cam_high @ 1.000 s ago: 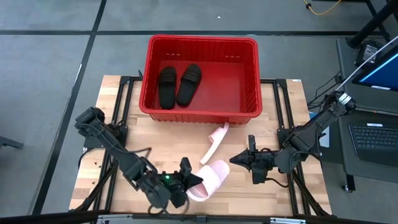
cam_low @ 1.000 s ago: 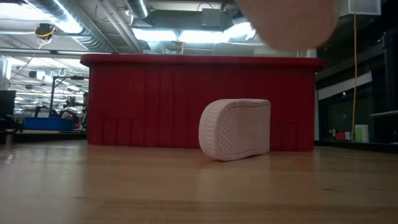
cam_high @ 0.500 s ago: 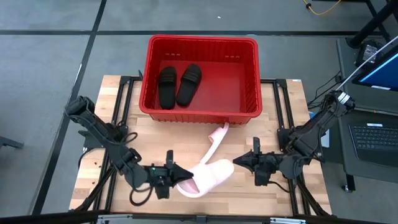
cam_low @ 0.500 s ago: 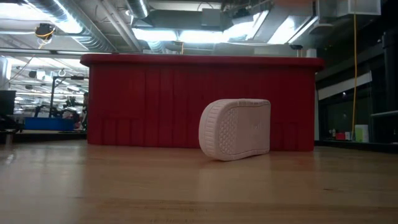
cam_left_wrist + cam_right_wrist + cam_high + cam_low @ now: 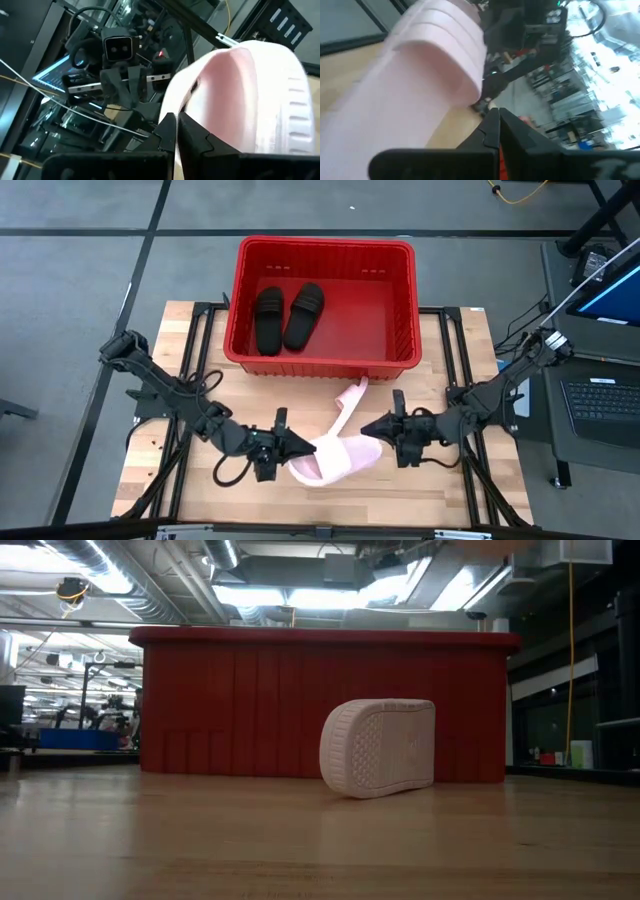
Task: Pick and place slides into bin
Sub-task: Put the left pink slide into the red bin
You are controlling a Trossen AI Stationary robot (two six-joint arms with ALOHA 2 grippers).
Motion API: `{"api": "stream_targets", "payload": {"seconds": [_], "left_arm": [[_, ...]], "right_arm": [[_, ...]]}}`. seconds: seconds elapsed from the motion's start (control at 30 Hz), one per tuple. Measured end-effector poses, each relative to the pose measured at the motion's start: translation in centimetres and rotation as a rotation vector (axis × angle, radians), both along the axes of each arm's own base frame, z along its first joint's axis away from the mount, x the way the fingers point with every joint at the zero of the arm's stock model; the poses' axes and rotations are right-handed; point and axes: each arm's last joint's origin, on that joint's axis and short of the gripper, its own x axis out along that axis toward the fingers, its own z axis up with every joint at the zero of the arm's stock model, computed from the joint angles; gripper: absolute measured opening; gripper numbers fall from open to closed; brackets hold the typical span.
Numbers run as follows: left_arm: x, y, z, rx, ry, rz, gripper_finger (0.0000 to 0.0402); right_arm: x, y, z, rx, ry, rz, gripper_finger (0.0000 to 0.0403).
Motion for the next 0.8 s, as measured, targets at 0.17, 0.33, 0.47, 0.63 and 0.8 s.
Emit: {"api": "stream_targets", "payload": {"seconds": [0.17, 0.33, 0.47, 0.63, 0.8], "left_arm": [[0.6, 0.8, 0.0, 0.037, 0.0, -0.026, 0.0002], [0.9, 1.4, 0.1, 0.065, -0.007, -0.03, 0.0002], [1.2, 1.8, 0.1, 0.076, -0.011, -0.045, 0.0002], [1.5, 2.3, 0.1, 0.074, -0.011, -0.067, 0.0002], [1.8, 2.7, 0.2, 0.079, -0.019, -0.092, 0.0002]], "right_arm": [[0.0, 0.0, 0.1, -0.084, -0.014, 0.013, 0.0021], [0.0, 0.1, 0.1, -0.091, -0.01, 0.019, 0.0067], [0.1, 0.0, 0.0, -0.095, -0.007, 0.017, 0.0106], [0.6, 0.5, -0.8, -0.111, 0.02, 0.065, 0.0123], [1.5, 0.8, -1.7, -0.189, 0.033, 0.081, 0.0109]]}}
